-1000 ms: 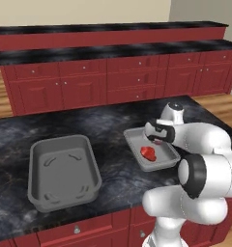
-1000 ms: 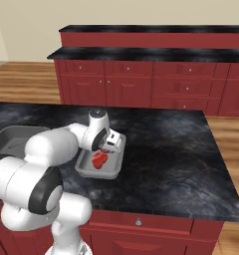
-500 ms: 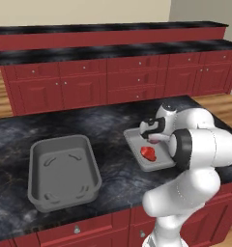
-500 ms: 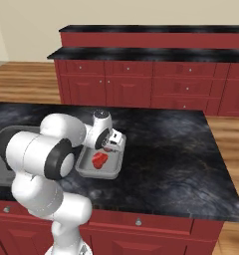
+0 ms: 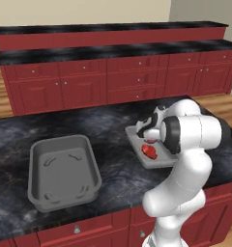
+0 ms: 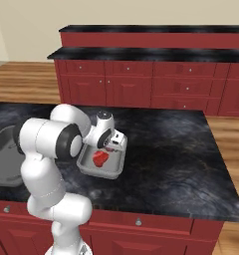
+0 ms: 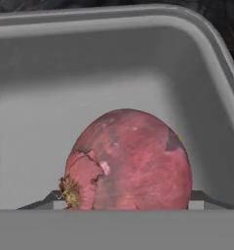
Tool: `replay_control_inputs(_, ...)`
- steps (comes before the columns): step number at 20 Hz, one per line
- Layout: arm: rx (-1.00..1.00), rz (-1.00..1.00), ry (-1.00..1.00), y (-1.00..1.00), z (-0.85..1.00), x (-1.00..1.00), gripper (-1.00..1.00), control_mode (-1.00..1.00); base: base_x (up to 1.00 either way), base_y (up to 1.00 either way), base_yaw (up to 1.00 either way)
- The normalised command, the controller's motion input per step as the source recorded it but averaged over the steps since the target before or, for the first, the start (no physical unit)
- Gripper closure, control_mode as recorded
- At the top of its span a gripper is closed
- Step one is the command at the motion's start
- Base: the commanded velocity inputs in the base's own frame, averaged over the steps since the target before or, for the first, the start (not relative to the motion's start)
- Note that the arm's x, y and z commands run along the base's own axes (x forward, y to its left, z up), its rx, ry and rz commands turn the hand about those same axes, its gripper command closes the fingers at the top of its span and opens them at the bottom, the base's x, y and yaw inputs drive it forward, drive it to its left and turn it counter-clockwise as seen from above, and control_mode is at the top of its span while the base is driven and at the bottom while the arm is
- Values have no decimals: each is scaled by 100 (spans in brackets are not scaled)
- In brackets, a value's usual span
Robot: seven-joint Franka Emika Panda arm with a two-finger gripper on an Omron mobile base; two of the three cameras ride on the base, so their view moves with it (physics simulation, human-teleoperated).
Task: Place one onion and one steak in each tupperware on the nearby counter, to pack two identical lunches.
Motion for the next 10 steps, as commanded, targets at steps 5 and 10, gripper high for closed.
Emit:
replay_control_inputs(5,0,0,1,0,-23,24,100,-100,0,0,0)
replay_control_inputs(10,0,-2,0,0,3,-15,-100,-100,0,0,0)
